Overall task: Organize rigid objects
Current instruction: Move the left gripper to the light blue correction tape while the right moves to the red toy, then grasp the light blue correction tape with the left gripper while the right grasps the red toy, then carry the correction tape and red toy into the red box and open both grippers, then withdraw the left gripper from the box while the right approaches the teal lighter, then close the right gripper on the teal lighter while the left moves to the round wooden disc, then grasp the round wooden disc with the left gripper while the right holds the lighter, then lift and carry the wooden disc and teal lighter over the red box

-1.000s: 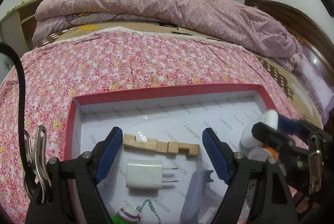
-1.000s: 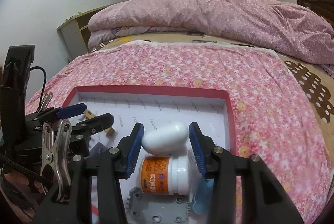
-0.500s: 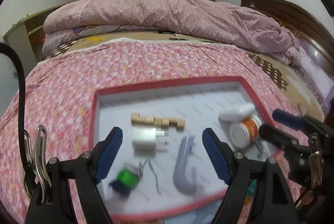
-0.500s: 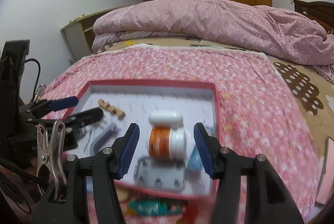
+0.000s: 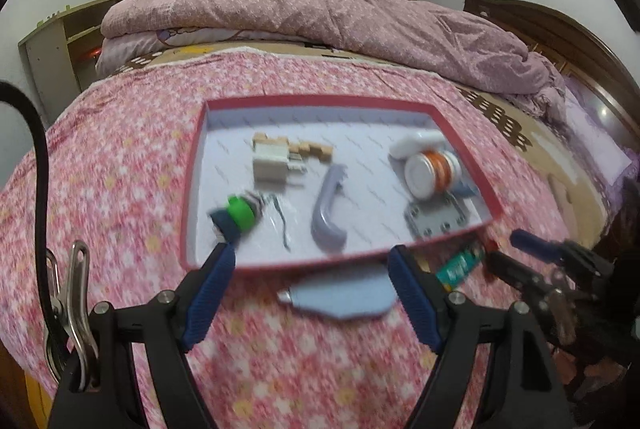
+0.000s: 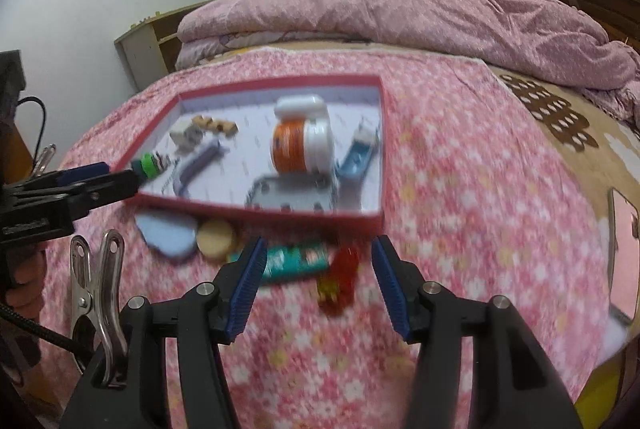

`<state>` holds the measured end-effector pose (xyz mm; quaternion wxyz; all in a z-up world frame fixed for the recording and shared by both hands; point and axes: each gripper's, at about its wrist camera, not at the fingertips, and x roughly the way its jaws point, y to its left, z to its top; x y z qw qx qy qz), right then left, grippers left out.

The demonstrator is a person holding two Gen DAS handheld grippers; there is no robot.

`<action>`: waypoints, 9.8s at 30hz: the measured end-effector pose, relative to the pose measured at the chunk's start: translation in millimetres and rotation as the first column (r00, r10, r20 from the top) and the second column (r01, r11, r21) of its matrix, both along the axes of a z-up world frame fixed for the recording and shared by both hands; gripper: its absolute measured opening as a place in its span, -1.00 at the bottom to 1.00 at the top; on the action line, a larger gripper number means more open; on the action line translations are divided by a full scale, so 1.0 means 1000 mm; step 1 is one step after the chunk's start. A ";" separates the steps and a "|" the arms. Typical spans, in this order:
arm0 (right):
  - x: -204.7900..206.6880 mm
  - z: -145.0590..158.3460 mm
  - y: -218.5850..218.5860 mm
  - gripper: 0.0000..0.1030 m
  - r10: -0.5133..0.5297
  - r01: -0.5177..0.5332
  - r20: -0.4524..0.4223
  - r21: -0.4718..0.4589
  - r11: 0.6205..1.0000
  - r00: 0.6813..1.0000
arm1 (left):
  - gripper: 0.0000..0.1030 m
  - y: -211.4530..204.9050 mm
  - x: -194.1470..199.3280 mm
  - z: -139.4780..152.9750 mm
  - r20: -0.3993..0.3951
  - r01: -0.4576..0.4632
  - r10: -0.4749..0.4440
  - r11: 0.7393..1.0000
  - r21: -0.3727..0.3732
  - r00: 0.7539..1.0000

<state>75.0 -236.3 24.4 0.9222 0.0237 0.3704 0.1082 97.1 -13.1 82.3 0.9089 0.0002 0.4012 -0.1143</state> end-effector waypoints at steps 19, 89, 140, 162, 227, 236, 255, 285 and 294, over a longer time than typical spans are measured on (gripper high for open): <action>-0.008 -0.031 -0.003 0.13 -0.013 0.013 -0.006 -0.013 1.000 1.000 | 0.72 -0.033 0.000 -0.055 -0.002 0.008 -0.008 0.997 0.077 1.000; 0.028 0.009 0.001 -0.58 0.007 -0.011 0.052 0.079 0.997 0.999 | 0.71 -0.011 0.067 -0.024 0.087 -0.037 0.029 0.995 0.091 0.996; -0.005 0.013 0.009 0.15 -0.029 0.021 0.106 0.084 0.996 0.994 | 0.72 0.002 0.025 0.001 0.068 -0.066 0.064 0.997 0.037 0.996; -0.004 -0.021 0.028 0.72 -0.002 0.001 -0.035 -0.024 1.000 0.999 | 0.72 0.016 -0.017 -0.041 -0.020 -0.048 0.050 0.995 0.088 0.999; -0.055 -0.039 -0.027 0.36 -0.079 0.078 0.018 0.065 0.995 0.997 | 0.33 -0.082 0.004 -0.056 0.026 0.011 -0.013 0.998 0.061 1.000; -0.055 -0.040 -0.029 0.36 -0.079 0.077 0.020 0.065 0.995 0.997 | 0.18 -0.089 0.007 -0.058 0.034 0.012 -0.015 0.997 0.082 0.999; -0.057 -0.041 -0.029 0.37 -0.078 0.077 0.019 0.060 0.995 0.997 | -0.36 -0.058 -0.007 -0.057 0.037 0.037 -0.040 0.996 0.082 0.999; -0.055 -0.038 -0.004 0.68 -0.094 0.094 -0.030 0.000 0.996 0.995 | -0.36 -0.001 -0.035 -0.051 0.048 0.000 0.000 1.000 -0.002 0.999; -0.051 -0.042 0.016 0.76 -0.130 0.127 -0.020 -0.121 0.985 0.991 | -0.36 0.010 -0.035 -0.050 0.047 -0.043 0.042 0.999 0.015 0.998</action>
